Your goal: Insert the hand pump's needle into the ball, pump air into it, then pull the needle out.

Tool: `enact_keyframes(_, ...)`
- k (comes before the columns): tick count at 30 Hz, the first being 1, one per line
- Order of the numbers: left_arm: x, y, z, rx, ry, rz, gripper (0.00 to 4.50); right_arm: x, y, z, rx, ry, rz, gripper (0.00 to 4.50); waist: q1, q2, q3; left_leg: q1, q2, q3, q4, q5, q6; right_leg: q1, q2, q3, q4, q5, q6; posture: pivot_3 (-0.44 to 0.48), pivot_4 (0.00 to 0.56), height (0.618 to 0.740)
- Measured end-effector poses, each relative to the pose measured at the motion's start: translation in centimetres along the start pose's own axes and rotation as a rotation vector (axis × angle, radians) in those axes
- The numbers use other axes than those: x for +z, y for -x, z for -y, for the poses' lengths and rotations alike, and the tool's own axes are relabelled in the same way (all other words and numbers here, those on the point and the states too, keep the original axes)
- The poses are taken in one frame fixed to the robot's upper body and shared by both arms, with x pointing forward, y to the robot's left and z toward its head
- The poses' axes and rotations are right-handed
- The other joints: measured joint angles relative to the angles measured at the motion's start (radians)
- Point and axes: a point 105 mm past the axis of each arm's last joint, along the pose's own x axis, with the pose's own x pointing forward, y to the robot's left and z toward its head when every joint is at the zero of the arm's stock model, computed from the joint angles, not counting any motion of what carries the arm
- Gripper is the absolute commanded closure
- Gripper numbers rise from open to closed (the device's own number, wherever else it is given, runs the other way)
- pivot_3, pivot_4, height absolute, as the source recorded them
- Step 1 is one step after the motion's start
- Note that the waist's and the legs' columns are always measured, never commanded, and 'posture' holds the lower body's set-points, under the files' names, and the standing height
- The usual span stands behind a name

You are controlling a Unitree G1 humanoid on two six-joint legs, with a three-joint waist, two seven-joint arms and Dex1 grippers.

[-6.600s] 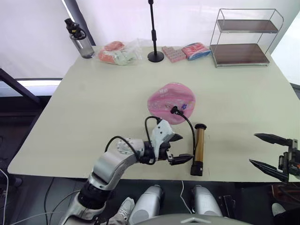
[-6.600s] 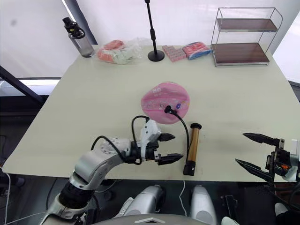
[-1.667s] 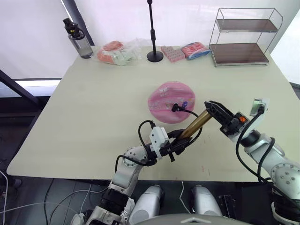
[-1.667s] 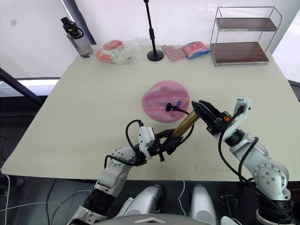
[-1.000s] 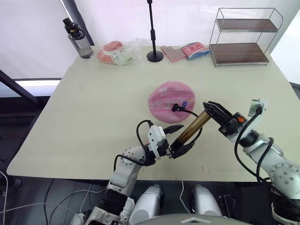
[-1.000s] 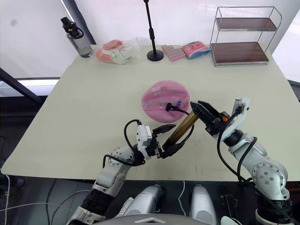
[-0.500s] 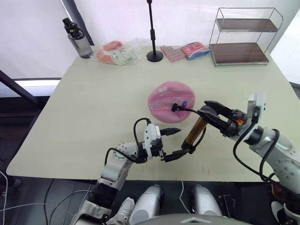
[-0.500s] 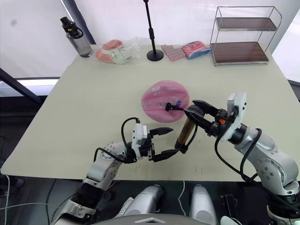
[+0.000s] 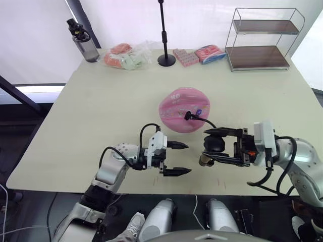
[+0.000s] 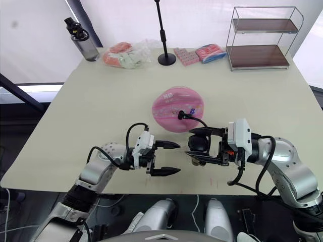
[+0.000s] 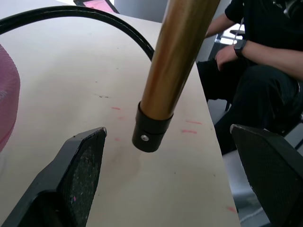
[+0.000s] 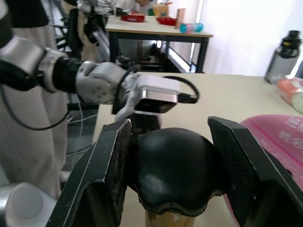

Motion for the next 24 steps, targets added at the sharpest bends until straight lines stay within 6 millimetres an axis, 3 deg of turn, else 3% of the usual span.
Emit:
enact_keyframes(11,-1.2,-2.7,-0.7,-0.103,-0.149,-0.105,0.06,-2.1,0.6,-0.1,0.056,-0.067,-0.022,2.40,0.001,-0.001,0.000,-0.001,0.000,0.000,0.000,0.000,0.000,0.000,0.000,-0.001,0.000,0.000,0.000,0.000,0.150,0.736)
enact_keyframes(24,-3.6,-5.9,-0.3,-0.146,-0.119,-0.116,0.06,-2.7,1.1,-0.6,0.043,-0.041,0.002,2.40,0.000,-0.001,0.000,0.000,0.000,0.000,0.001,0.000,0.000,0.000,0.000,-0.001,0.001,0.000,0.000,0.000,0.150,0.736)
